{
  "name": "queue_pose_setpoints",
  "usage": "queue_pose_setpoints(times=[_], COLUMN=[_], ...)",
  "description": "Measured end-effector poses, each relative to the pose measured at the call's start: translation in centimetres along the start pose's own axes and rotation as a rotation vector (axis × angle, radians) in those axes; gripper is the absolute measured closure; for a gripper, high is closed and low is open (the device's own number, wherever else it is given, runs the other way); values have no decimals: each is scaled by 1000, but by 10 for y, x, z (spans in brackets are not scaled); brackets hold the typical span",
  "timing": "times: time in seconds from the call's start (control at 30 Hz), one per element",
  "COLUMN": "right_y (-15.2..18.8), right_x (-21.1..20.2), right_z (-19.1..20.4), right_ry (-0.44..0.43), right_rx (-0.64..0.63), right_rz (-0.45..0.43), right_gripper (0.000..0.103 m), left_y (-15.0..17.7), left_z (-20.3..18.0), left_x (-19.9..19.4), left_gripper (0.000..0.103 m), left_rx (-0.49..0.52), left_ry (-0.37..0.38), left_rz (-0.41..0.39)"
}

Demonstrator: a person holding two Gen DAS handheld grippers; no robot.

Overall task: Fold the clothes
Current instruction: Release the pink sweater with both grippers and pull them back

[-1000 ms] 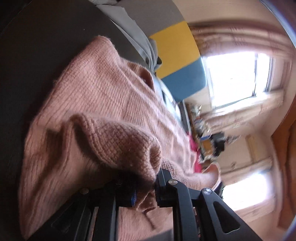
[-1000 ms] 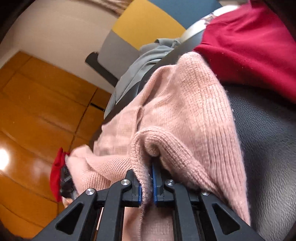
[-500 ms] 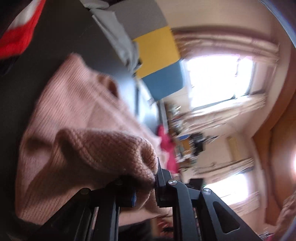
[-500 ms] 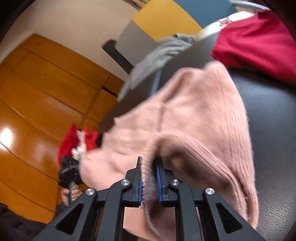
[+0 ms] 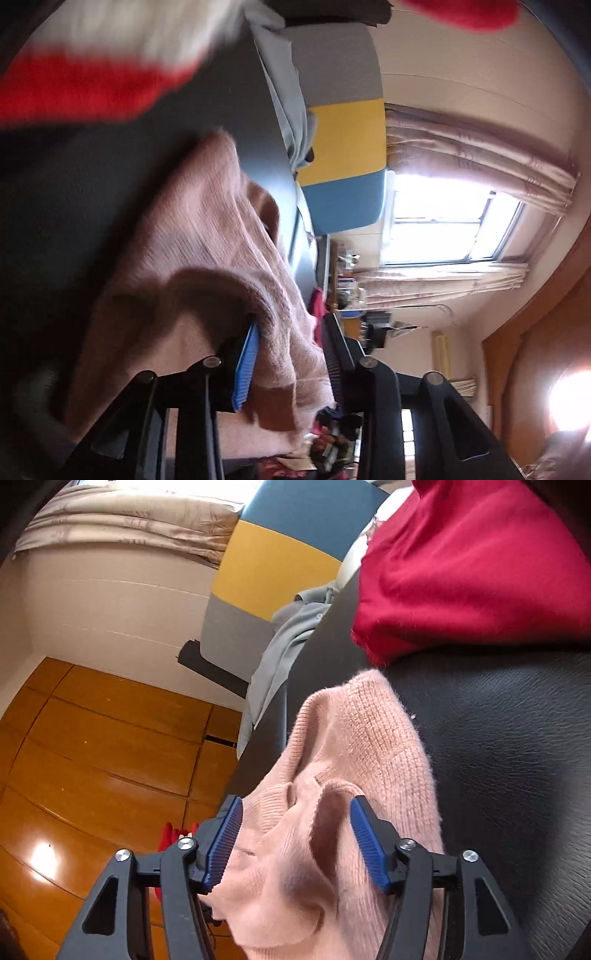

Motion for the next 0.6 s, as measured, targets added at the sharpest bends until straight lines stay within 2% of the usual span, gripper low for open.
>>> queue_pose_setpoints(times=[0.07,0.13,0.23,0.33,0.43,0.47,0.57,0.6], right_y=[1,5,18,24,22,17,2,-6], right_x=[-10,-14,0,21,44,46,55,52], right_z=[5,8,19,34,46,49,60,60], right_ry=[-6,5,7,24,13,-4,-57,-83], right_rx=[-27,-57,-92,-160,-167,-153,-111,-77], right_rz=[8,37,126,184,240,230,202,165], right_gripper=[22,19,13,8,2,3,3,3], left_y=[3,12,24,33,45,47,30,14], left_z=[-5,-5,-3,-4,-10,-17,-38,-37], left_x=[-2,2,9,22,47,52,60,58], left_gripper=[70,70,69,69,68,68,66,66], left_rx=[22,42,72,65,63,50,20,15], left_ry=[-19,-46,-85,-73,-41,24,172,161], left_rz=[33,72,119,178,284,306,263,195])
Point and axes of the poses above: each gripper's, at about its wrist camera, not at the fingertips, and x roughly the way its jaws point, z to its left, y to its underside, the point moved 7 cm from there along x, roughly the way its jaws point, and after that the axes turned 6 degrees about y, right-handed, at the moved point
